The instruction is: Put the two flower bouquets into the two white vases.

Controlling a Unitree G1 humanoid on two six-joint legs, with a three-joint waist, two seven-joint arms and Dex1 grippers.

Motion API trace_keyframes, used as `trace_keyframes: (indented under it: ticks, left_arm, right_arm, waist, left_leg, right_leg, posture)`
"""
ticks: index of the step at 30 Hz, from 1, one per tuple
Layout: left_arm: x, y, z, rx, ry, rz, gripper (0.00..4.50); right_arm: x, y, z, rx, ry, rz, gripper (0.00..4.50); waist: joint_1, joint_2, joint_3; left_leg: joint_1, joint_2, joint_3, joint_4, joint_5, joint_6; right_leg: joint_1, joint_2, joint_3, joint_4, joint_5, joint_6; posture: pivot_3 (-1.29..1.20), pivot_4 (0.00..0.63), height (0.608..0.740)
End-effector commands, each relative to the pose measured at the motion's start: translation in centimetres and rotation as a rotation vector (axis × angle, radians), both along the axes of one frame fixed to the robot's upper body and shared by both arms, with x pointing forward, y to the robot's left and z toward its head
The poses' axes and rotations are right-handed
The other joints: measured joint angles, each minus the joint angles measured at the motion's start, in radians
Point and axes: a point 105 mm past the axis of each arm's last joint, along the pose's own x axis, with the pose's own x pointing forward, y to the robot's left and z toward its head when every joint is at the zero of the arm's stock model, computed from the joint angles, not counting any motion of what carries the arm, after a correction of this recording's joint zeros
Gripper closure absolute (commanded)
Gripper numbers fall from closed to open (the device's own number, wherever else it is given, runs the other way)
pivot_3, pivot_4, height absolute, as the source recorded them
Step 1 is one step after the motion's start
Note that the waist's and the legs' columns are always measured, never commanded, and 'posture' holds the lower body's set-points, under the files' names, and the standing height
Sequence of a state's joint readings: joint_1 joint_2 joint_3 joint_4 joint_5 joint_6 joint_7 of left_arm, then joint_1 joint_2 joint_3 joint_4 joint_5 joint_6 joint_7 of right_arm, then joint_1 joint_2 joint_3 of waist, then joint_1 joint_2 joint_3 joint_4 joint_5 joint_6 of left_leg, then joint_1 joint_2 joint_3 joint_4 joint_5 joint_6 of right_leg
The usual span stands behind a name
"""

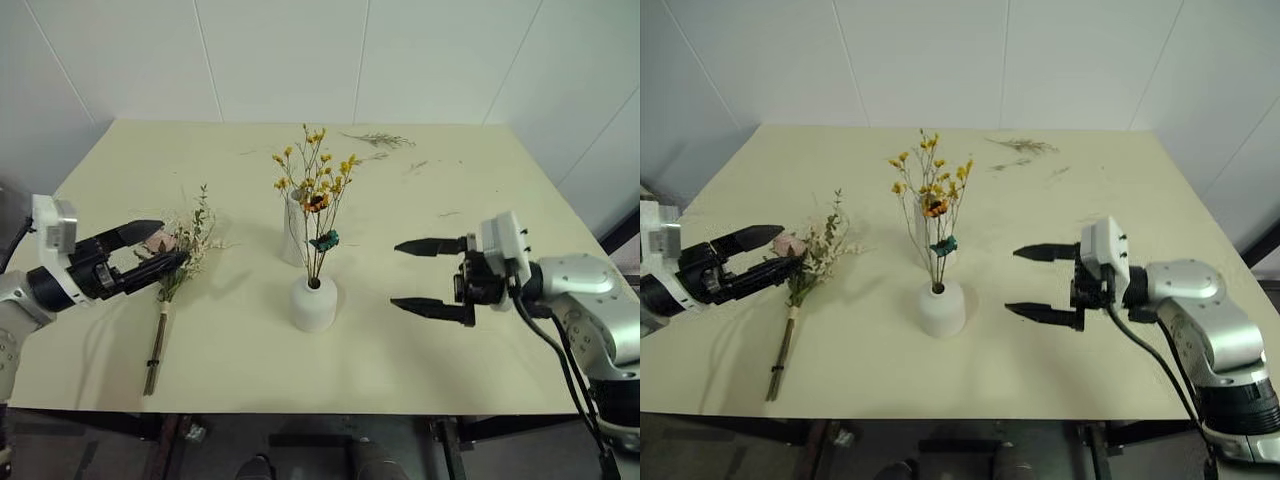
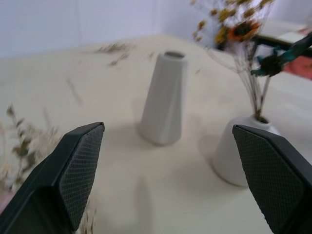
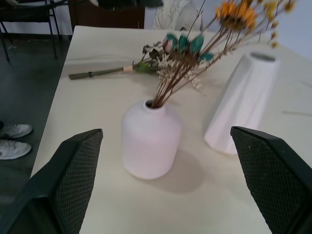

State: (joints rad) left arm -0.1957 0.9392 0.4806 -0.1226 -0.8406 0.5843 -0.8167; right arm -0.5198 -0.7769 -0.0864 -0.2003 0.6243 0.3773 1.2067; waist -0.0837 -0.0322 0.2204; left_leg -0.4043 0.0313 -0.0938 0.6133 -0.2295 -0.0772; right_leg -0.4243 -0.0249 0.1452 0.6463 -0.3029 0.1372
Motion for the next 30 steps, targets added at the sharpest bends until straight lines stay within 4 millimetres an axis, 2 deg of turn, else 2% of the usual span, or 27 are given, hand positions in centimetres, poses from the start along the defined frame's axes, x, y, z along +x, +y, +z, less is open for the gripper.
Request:
trace_keyframes:
  ticks: [1, 3, 6, 9, 15, 19, 21, 30]
  left_arm:
    - [-0.3, 0.5, 0.2, 0.038, 0.039, 0.167, 0.0]
    - [-0.2, 0.8, -0.6, 0.066, 0.094, 0.248, 0.0]
    - [-0.1, 0.4, -1.6, 0.071, 0.167, 0.301, 0.0]
    - [0.0, 0.3, -3.2, 0.11, 0.269, 0.373, 0.0]
    - [0.0, -0.1, -4.7, 0.152, 0.415, 0.446, 0.0]
    - [-0.4, 0.1, -6.0, 0.185, 0.584, 0.482, 0.0]
    - [-0.7, 0.0, -6.3, 0.203, 0.646, 0.477, 0.0]
    - [-0.3, 1.7, -6.1, 0.235, 0.688, 0.581, 0.0]
  right_arm:
    - [0.5, -0.8, 1.1, -0.008, -0.039, -0.004, 0.06]
    - [0.9, -1.0, 1.2, -0.013, -0.041, -0.007, 0.06]
    - [0.6, -1.1, 1.5, 0.023, 0.03, 0.015, 0.06]
    - [0.3, -1.3, 1.6, 0.017, 0.03, 0.041, 0.06]
    - [0.7, -1.9, 1.2, -0.014, 0.029, 0.021, 0.06]
    - [0.6, -2.2, 1.1, -0.02, 0.031, 0.014, 0.06]
    - [0.6, -2.3, 1.2, -0.02, 0.032, 0.015, 0.06]
    - [-0.3, -3.0, 1.7, -0.017, 0.039, 0.093, 0.06]
  waist:
    - [0.0, 0.0, 0.0]
    - [0.001, 0.0, 0.0]
    - [0.004, 0.0, 0.0]
    - [0.004, 0.0, 0.0]
    - [0.003, 0.0, 0.0]
    - [0.001, 0.0, 0.0]
    - [0.001, 0.0, 0.0]
    - [0.001, 0.0, 0.0]
  left_leg:
    - [0.0, 0.0, 0.0, 0.0, 0.0, 0.0]
    - [0.0, 0.0, 0.0, 0.0, 0.0, 0.0]
    - [0.0, -0.001, 0.0, 0.0, 0.0, 0.0]
    - [0.0, -0.001, 0.0, 0.0, 0.0, 0.0]
    - [0.0, -0.001, 0.0, 0.0, 0.0, 0.0]
    - [0.0, -0.001, 0.0, 0.0, 0.0, 0.0]
    - [0.0, -0.001, 0.0, 0.0, 0.0, 0.0]
    - [0.0, -0.001, 0.0, 0.0, 0.0, -0.001]
  right_leg:
    - [0.0, 0.0, 0.0, -0.001, 0.0, 0.0]
    - [0.001, 0.0, 0.0, -0.002, 0.0, 0.0]
    - [0.001, 0.0, 0.0, -0.002, 0.0, 0.0]
    - [0.001, 0.0, 0.0, -0.002, 0.0, 0.0]
    - [0.001, 0.0, 0.0, -0.002, 0.0, 0.001]
    - [0.001, 0.0, 0.0, -0.002, 0.0, 0.001]
    - [0.001, 0.0, 0.0, -0.002, 0.0, 0.001]
    - [0.001, 0.0, 0.0, -0.002, 0.001, 0.001]
  posture:
    - [0.0, 0.15, 0.74]
    - [0.0, 0.15, 0.74]
    - [0.0, 0.15, 0.74]
    - [0.0, 0.15, 0.74]
    - [0.0, 0.15, 0.74]
    - [0.0, 0.15, 0.74]
    - [0.0, 0.15, 0.74]
    - [0.0, 0.15, 0.74]
